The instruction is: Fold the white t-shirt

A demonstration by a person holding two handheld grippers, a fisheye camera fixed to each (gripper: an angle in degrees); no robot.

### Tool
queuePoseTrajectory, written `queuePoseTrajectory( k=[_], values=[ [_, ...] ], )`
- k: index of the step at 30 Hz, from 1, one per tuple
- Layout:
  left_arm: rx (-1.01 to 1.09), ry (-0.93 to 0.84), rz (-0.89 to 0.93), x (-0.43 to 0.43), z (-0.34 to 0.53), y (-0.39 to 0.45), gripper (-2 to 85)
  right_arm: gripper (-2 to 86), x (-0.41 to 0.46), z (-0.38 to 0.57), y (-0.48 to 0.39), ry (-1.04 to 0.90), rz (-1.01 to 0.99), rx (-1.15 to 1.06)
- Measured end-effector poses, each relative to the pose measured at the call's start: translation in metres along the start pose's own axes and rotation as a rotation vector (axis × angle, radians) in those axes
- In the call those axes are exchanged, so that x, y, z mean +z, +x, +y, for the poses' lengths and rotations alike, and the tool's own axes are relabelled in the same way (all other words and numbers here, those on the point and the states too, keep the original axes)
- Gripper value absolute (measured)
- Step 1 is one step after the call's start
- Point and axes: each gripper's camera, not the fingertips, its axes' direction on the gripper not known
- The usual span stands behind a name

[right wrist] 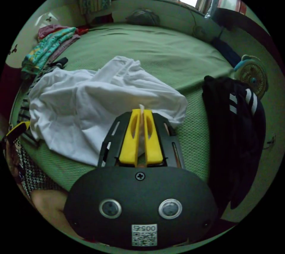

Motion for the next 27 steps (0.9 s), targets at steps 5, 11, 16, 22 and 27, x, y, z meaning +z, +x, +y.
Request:
queuePoseTrajectory(
  k=[5, 11, 16, 22, 27],
  values=[
    [0.009, -0.059, 0.075, 0.009, 0.017, -0.005, 8.7, -0.8, -0.036, 0.009, 0.026, 0.062, -0.084, 0.057],
    [0.048, -0.125, 0.063, 0.025, 0.025, 0.002, 5.3, -0.9, -0.059, 0.051, 0.065, 0.020, -0.080, 0.041],
    [0.045, -0.090, 0.006, 0.007, 0.042, 0.005, 2.8, -0.9, -0.038, 0.076, 0.084, -0.087, -0.069, 0.074],
    [0.030, -0.031, -0.140, -0.021, 0.084, 0.005, 1.5, 0.6, -0.034, 0.075, 0.088, -0.171, -0.052, 0.069],
    [-0.059, 0.056, -0.098, -0.036, 0.098, -0.008, 1.1, 4.9, -0.081, 0.065, 0.079, 0.009, -0.095, 0.020]
  ],
)
